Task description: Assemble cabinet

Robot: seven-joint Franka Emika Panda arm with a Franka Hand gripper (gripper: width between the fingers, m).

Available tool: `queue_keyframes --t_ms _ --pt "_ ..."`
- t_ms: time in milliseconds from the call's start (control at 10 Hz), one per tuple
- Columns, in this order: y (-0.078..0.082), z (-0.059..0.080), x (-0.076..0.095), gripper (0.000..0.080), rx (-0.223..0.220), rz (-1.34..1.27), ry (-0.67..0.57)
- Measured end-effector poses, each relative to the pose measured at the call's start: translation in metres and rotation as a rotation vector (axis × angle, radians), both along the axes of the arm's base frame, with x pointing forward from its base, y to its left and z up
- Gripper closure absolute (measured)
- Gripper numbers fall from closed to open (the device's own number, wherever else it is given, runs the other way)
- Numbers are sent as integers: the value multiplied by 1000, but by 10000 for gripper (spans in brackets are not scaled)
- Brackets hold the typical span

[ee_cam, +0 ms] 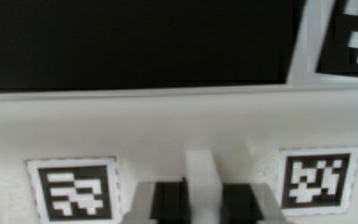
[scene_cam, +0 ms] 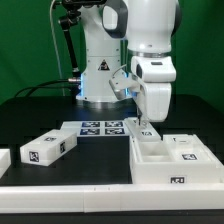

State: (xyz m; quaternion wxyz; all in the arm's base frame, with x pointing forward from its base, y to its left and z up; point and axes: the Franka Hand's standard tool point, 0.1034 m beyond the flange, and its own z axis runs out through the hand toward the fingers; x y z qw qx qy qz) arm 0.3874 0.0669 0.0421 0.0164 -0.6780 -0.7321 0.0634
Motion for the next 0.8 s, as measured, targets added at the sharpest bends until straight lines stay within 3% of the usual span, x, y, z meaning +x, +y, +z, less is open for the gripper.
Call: queue_keyframes --t_ms 300,600,800 --pt "-6 13 7 731 -45 -97 14" --pt "-6 12 6 731 -44 -94 15" --pt "-8 19 21 731 -50 -104 6"
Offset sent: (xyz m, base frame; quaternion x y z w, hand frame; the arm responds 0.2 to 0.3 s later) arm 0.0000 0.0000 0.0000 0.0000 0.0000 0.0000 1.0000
